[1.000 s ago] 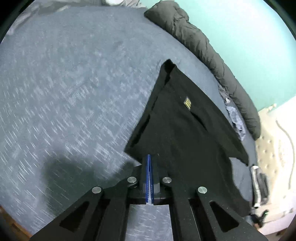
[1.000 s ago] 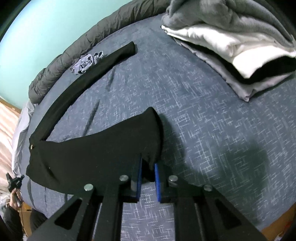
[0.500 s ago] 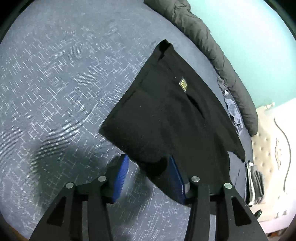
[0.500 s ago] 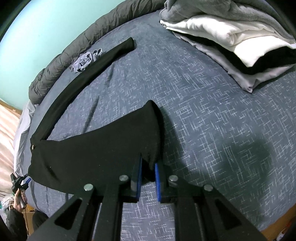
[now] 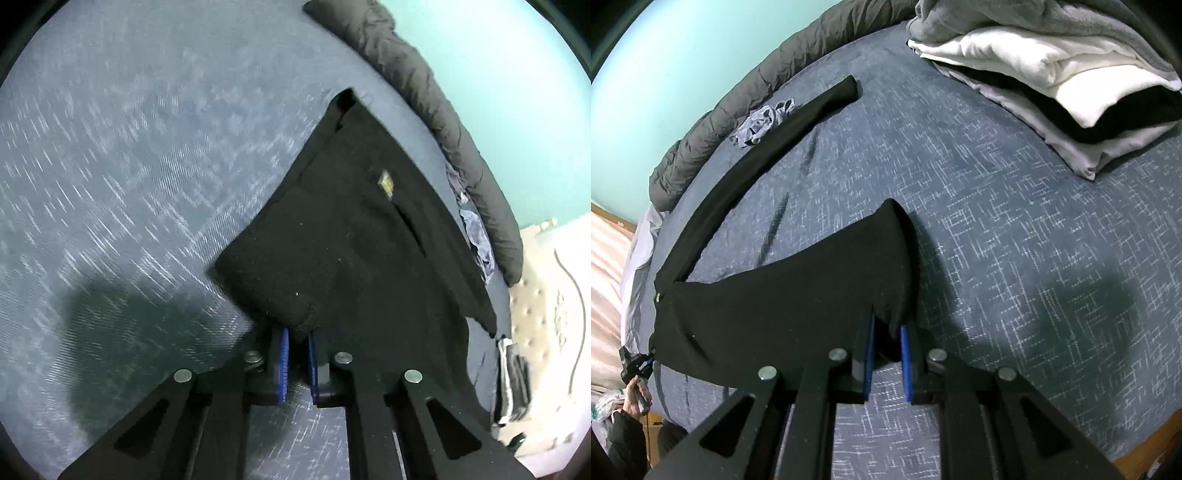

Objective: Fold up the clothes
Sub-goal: 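Grasp the garment edge with the left tool while right tool holds its edge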

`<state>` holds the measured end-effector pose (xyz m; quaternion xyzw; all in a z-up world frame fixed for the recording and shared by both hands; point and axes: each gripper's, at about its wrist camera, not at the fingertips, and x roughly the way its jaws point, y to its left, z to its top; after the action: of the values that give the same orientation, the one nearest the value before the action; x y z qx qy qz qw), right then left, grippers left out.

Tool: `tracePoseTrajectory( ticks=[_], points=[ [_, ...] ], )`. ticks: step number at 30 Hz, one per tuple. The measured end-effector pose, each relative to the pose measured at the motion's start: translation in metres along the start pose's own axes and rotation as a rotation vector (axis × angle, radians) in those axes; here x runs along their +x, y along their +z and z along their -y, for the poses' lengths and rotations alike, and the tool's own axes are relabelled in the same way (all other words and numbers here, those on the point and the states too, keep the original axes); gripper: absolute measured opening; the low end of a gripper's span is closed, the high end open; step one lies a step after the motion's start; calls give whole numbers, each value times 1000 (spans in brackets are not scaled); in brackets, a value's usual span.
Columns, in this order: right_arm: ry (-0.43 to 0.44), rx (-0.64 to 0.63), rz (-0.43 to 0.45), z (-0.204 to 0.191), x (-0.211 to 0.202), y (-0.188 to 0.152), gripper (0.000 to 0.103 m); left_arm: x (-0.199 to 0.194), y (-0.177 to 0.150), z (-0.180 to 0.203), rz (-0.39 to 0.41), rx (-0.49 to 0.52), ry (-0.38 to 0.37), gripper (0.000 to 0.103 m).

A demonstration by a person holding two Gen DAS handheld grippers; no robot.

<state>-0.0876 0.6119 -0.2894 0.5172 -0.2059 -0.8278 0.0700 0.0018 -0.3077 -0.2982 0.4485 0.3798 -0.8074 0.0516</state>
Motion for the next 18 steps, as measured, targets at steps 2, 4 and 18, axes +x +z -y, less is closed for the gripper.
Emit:
tracePoseTrajectory(
  ticks=[2,4,18],
  points=[
    [12,5,11,0,-5,2,11,-15,2,2,26,9,-15,8],
    [24,-1,20,-2,-13,5,11,-26,5,7,40,20,-23,8],
    [-6,-54,19,-35,-51,36,11,-58,28,55,74,62,-19,8]
  ],
)
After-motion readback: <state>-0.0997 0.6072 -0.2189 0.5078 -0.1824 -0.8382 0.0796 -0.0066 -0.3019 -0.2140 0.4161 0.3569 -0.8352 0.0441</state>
